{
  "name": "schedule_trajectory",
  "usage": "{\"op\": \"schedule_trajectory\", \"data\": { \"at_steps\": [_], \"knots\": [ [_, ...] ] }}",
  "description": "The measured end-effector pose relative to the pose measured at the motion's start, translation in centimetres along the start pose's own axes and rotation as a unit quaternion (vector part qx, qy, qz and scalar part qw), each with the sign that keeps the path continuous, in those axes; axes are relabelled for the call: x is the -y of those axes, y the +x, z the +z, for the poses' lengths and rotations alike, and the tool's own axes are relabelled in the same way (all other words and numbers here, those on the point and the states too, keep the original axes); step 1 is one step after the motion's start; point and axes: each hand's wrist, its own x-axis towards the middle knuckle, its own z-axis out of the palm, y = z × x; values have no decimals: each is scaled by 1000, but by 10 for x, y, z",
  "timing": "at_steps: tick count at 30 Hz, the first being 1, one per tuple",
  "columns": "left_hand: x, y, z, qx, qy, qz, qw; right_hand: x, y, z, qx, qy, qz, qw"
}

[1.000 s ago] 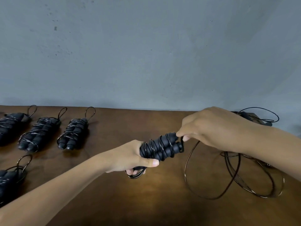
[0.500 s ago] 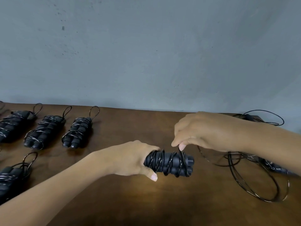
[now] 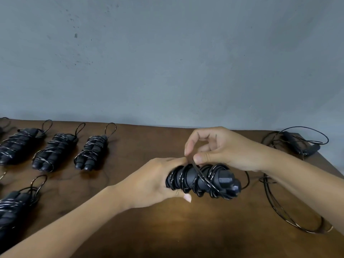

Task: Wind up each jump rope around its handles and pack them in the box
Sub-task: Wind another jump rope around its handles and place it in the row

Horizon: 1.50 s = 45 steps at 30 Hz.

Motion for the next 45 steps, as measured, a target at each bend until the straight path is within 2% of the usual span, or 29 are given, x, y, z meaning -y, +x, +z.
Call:
{"op": "schedule_trajectory", "data": {
  "at_steps": [4, 8, 14, 18, 22, 26, 29, 35, 40, 45],
  "knots": [
    [3, -1, 8, -61, -68, -18, 996, -7, 3, 4, -54, -41, 9, 998],
    [4, 0, 18, -88, -176, -24, 980, -35, -2, 5, -91, -227, 23, 969],
    [6, 0, 30, -98, -245, -7, 965, -33, -2, 26, -124, -152, 21, 980],
    [12, 3, 32, -197, -318, -40, 927, -36, -4, 40, -142, -44, 16, 989],
    [14, 5, 33, -210, -345, -61, 913, -43, -7, 46, -182, -108, 36, 977],
    [17, 9, 32, -257, -400, -113, 872, -40, -14, 55, -187, -169, 62, 966],
    [19, 11, 27, -276, -409, -159, 855, -38, -20, 58, -185, -226, 69, 954],
    [25, 9, 24, -225, -361, -219, 878, -25, -35, 46, -112, -392, 67, 911],
    [27, 11, 13, -132, -321, -271, 898, 4, -47, 42, -24, -495, 73, 865],
    [18, 16, 0, 4, -274, -293, 916, 32, -45, 42, 20, -625, 17, 780]
  ]
}}
